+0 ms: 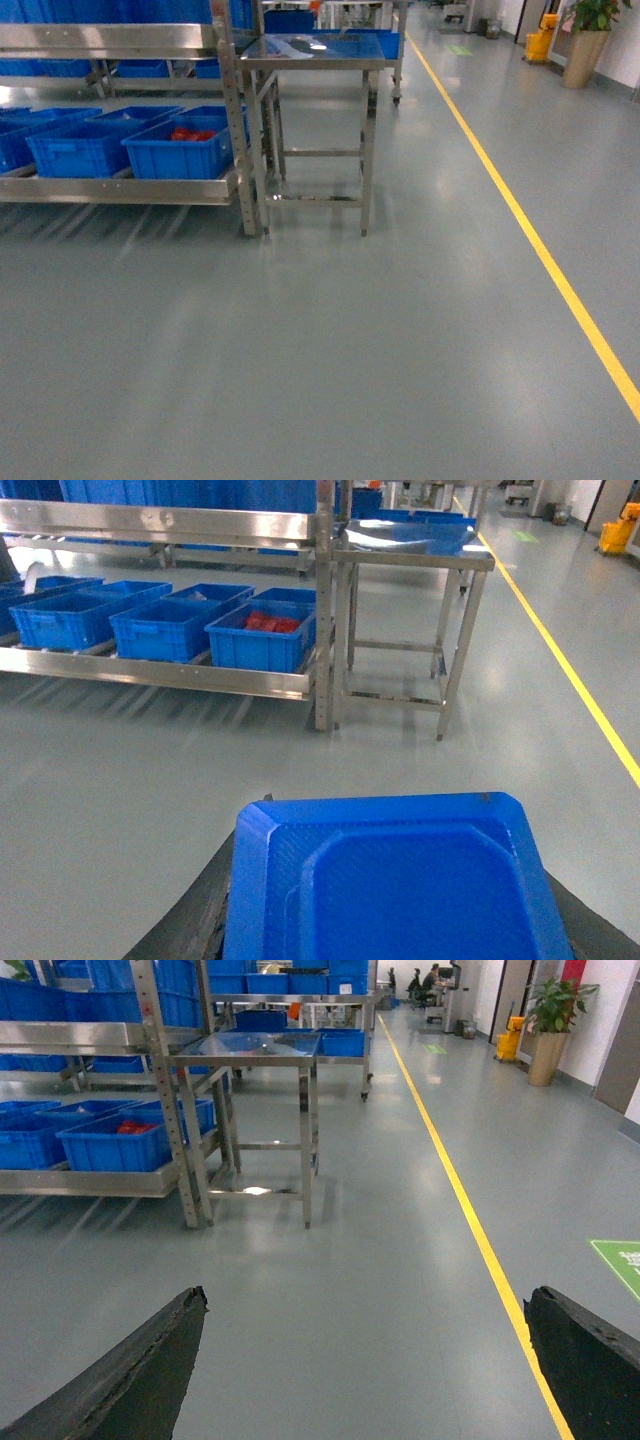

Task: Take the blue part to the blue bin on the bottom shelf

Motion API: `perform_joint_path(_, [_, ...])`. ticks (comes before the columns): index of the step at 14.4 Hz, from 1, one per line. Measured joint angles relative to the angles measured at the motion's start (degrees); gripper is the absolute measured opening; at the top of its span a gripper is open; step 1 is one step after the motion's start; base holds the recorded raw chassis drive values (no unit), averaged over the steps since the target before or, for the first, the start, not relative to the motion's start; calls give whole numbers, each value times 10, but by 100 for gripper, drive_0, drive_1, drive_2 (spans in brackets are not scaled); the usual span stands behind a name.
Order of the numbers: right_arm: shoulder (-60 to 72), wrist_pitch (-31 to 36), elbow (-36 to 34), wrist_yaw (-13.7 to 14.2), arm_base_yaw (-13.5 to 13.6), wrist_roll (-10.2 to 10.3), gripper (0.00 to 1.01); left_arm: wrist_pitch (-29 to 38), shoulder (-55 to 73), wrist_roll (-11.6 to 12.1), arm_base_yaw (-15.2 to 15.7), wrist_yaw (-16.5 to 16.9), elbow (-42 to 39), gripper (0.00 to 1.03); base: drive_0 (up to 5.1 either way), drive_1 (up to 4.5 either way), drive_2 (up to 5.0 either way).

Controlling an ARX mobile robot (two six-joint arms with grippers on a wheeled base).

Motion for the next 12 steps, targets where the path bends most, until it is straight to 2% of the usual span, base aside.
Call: perform_joint_path(12, [0, -1, 0, 0, 0, 0, 98, -2, 1, 0, 0, 0, 0, 44, -3, 430, -437])
